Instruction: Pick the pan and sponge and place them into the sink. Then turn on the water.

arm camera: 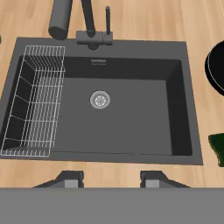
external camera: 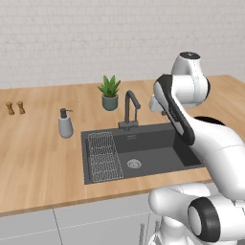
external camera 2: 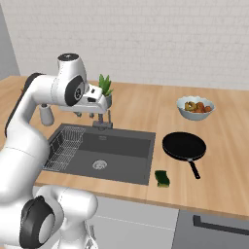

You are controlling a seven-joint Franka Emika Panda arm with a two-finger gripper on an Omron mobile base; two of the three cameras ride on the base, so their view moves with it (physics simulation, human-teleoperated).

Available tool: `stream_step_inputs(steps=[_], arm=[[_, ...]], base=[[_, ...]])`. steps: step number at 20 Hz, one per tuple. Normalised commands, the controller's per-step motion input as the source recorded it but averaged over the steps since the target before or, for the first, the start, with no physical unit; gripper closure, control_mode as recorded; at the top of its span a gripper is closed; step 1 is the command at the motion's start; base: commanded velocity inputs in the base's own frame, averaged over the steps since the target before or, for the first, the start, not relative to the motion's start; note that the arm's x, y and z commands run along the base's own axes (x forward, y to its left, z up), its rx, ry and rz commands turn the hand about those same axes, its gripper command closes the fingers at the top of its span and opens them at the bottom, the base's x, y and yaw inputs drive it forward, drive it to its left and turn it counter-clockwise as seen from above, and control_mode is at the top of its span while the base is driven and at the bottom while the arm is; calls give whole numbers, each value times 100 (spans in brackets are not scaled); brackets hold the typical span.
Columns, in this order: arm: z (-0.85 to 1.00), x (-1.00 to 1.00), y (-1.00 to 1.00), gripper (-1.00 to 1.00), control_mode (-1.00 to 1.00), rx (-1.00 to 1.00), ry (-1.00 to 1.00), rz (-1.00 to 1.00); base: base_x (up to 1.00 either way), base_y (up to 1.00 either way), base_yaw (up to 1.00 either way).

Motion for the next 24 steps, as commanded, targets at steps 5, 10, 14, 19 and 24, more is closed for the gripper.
stream_step_inputs(steps=[5,10,14,19,24], arm=[[0,-4,0,-100,-100,0,0,0],[0,-5,0,-100,-100,0,0,0],[0,-4,0,-100,-100,0,0,0],[0,-28,-29,-100,-100,5,-10,-9],[0,-48,-71,-100,-100,7,-13,-12]], base=[[0,0,0],[0,0,0],[0,0,0],[0,0,0],[0,0,0]])
